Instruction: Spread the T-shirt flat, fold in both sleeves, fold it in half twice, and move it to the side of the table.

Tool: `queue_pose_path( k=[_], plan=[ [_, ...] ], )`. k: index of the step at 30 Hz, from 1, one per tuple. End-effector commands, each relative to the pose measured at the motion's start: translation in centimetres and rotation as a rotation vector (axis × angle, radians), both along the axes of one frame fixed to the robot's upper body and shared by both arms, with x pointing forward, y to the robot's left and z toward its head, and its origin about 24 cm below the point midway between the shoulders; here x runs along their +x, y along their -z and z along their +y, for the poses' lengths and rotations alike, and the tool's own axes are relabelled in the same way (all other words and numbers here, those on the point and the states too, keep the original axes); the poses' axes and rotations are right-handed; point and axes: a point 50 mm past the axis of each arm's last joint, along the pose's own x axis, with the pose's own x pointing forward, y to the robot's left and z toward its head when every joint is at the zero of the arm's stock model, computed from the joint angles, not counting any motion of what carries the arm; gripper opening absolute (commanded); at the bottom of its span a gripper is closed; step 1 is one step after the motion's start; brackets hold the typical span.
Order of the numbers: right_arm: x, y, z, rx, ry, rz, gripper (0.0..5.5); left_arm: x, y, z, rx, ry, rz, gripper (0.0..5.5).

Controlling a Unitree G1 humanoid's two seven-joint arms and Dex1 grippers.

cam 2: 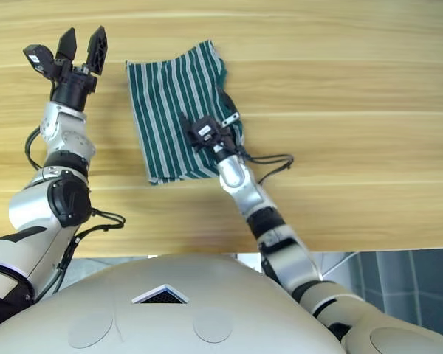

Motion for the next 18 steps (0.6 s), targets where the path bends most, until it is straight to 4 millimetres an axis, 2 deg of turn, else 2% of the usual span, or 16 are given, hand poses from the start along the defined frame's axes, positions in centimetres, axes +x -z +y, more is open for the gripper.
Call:
queue_pose_path(
  k=[1,7,10,11,14,16,18],
  plan=[
    [-0.8,-2.8,0.1,0.085,0.016,0.008,5.4,-0.3,0.3,-0.2,0.007,0.013,0.002,4.96],
    [-1.7,-6.9,-0.5,0.107,-0.022,-0.069,5.4,-0.1,0.3,-0.6,0.012,0.027,-0.001,4.96],
    [-0.4,-9.6,-2.4,0.008,-0.019,-0.23,5.4,0.0,0.0,-0.9,0.022,0.039,-0.012,4.96],
    [0.5,-10.3,-3.2,-0.085,-0.011,-0.313,5.4,0.0,0.0,-0.9,0.024,0.041,-0.014,4.96],
    [3.9,-10.1,-6.0,-0.472,0.037,-0.498,5.4,0.1,-0.1,-1.1,0.024,0.045,-0.019,4.96],
    [5.2,-8.7,-7.1,-0.643,0.023,-0.528,5.4,0.1,0.0,-1.5,0.024,0.053,-0.022,4.96],
    [5.3,-6.4,-7.3,-0.764,-0.076,-0.507,5.4,0.1,0.0,-1.7,0.03,0.058,-0.021,4.96]
  ],
)
